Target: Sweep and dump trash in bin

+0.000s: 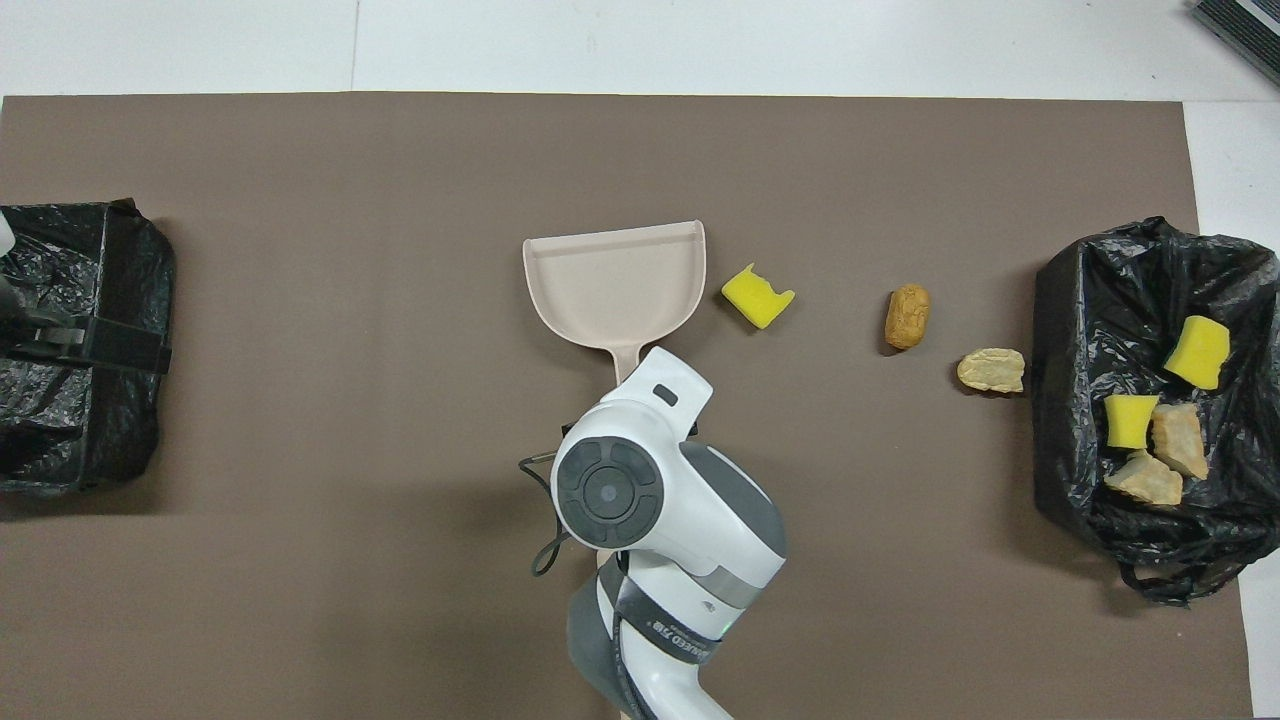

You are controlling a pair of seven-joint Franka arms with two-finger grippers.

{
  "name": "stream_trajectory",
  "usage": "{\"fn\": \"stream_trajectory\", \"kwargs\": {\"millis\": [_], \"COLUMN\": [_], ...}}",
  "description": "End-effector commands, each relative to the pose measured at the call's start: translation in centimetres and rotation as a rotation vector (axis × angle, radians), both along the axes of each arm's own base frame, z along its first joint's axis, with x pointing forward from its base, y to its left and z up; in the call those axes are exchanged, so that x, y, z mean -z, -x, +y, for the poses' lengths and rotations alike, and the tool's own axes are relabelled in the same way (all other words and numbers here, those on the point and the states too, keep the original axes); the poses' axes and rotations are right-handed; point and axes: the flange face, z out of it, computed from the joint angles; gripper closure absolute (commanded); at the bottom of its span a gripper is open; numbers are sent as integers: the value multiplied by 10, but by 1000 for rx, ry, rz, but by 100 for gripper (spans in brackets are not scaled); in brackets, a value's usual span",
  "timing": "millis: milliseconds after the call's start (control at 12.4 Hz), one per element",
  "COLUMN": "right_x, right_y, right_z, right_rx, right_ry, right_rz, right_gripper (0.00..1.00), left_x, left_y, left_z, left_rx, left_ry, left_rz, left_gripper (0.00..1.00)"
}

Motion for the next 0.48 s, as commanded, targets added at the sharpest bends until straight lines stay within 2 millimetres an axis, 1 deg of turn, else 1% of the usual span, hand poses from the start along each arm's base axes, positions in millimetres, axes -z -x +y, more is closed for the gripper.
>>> {"fn": "stream_trajectory", "kwargs": {"millis": [0, 241, 321, 402], "right_x": [-4, -5, 1, 3], "right_y": [-2, 0, -2, -3], "right_z": [15, 19, 16, 15], "right_rx": [44, 90, 86, 48], "right_ry": [-16, -38, -33, -22], "right_rz": [-33, -31, -25, -21], "right_gripper": [100, 100, 92, 1], "left_x": [-7, -5, -5, -4], "left_y": [1, 7, 7, 7], "left_z": [1, -2, 0, -1], "left_rx": [-2, 8, 7, 5], "left_ry": [-14, -17, -17, -15], "left_rz": [-6, 26, 26, 28], "left_gripper": [0, 0, 0, 0]}}
